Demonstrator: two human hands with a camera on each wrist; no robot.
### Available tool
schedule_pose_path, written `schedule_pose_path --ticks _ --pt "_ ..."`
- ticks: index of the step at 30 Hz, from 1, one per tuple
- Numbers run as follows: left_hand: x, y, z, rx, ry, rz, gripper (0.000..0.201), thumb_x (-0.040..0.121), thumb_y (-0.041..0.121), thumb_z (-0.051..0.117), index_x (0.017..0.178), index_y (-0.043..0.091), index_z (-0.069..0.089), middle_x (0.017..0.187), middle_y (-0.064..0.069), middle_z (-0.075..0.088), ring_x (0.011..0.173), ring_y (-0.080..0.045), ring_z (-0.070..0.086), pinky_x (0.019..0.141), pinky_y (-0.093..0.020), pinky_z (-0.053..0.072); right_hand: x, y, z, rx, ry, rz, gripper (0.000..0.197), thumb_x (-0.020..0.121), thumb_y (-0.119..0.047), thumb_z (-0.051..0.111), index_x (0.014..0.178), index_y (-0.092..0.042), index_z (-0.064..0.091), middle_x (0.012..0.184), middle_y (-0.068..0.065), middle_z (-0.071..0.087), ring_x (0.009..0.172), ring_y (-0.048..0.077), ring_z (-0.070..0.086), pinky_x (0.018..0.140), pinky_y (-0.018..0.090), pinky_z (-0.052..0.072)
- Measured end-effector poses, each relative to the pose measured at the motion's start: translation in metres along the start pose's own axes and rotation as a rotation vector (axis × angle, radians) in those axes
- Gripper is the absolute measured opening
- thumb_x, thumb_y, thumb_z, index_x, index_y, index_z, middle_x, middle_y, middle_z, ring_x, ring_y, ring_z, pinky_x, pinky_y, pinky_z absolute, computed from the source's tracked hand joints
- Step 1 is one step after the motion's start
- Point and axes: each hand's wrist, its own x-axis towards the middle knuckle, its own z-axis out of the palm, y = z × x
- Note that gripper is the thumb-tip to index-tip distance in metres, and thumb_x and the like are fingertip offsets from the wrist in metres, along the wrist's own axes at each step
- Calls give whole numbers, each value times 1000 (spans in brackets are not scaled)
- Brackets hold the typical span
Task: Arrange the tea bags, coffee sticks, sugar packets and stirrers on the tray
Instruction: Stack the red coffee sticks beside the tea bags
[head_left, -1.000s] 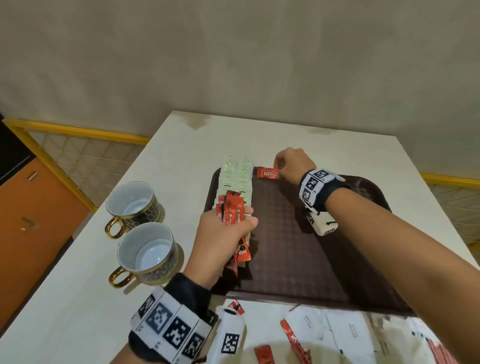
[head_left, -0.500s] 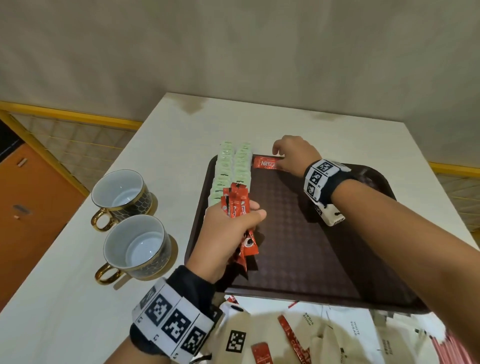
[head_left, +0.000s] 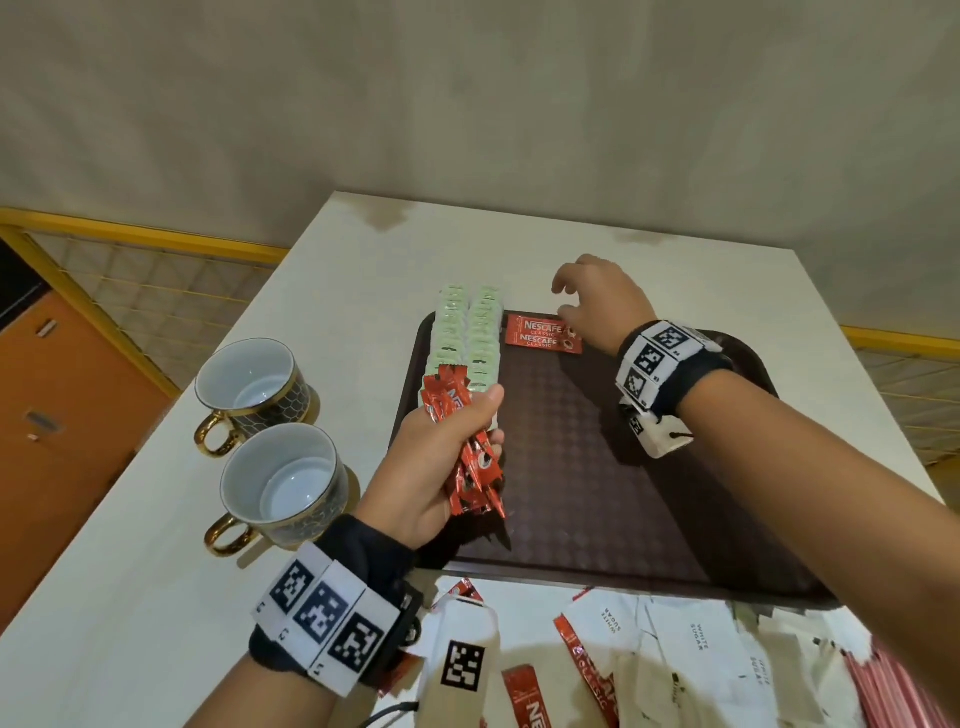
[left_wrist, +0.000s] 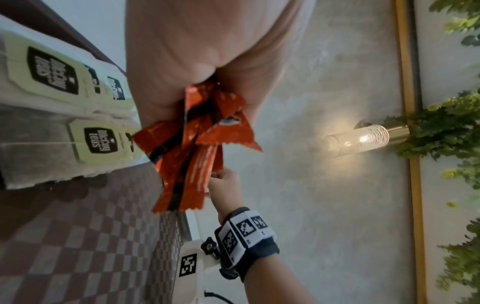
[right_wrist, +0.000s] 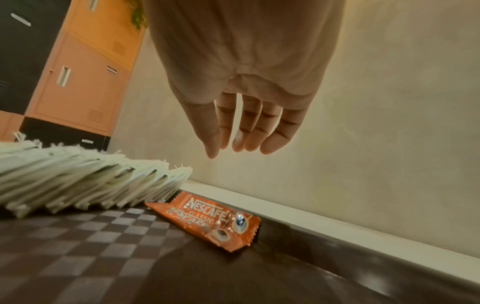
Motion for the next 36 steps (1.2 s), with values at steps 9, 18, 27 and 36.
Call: schedule_pose_path --ticks 9,18,27,36 --pt "-9 -7 -4 -75 -9 18 50 84 26 72 129 12 57 67 1 61 64 -11 59 72 -29 52 -12 -1 15 -105 -221 137 26 93 -26 61 114 -11 66 111 12 65 99 31 63 82 38 52" --pt "-14 -10 -17 -69 24 27 54 86 27 71 133 5 55 71 -2 65 64 -13 61 72 -30 56 -16 1 21 -145 -253 62 26 91 -26 62 117 -21 64 118 8 63 105 30 60 84 38 49" --pt "-15 -11 -13 -55 41 52 53 87 24 71 133 5 54 66 -1 64 60 -12 60 63 -25 56 -16 1 21 28 -339 59 16 83 -6 68 98 -12 66 99 7 64 94 26 61 78 28 45" --pt "-18 -10 -9 -62 81 96 40 87 23 70 124 11 61 67 3 66 61 -9 62 77 -32 56 -3 5 28 -40 -232 11 17 85 -4 61 102 -6 65 107 13 61 99 29 59 82 36 49"
